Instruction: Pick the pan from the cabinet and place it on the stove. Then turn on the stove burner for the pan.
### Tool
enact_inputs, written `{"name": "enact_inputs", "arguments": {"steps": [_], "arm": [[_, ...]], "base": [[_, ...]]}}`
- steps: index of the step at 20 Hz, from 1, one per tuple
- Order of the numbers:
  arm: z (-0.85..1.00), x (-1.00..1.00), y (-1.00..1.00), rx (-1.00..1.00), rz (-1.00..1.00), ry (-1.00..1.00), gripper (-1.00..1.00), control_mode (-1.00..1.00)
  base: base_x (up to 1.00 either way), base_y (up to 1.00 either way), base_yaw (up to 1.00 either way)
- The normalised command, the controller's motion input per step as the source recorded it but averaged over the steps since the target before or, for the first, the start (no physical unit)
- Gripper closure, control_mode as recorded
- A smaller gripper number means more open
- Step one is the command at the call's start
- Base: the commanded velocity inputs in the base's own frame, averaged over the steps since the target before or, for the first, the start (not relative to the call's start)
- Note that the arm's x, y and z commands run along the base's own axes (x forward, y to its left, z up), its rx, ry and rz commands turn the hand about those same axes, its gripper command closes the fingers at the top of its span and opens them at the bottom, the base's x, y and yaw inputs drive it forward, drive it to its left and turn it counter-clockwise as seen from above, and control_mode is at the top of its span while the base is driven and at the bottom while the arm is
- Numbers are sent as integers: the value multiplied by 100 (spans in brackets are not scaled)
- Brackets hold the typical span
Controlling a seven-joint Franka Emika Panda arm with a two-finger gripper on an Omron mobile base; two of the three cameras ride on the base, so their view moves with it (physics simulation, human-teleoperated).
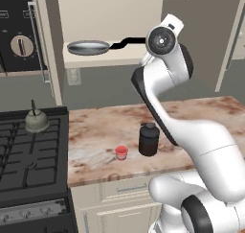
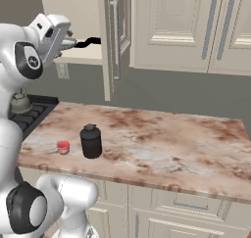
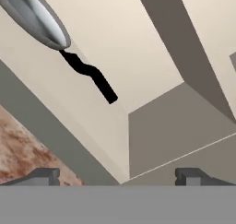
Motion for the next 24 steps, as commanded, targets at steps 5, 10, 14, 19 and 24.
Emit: {"name": "enact_inputs", "arguments": {"steps": [5, 10, 14, 19, 24], "arm": [[-20, 39, -3, -1, 0, 1, -100, -100], [-13, 34, -11, 0, 0, 0, -100, -100], [0, 45, 0, -2, 0, 4, -100, -100], [0, 42, 0, -1, 0, 3, -100, -100], [-2, 39, 0, -1, 0, 4, -100, -100]], "base": [[0, 0, 0], [0, 0, 0], [0, 0, 0], [0, 0, 0], [0, 0, 0]]}}
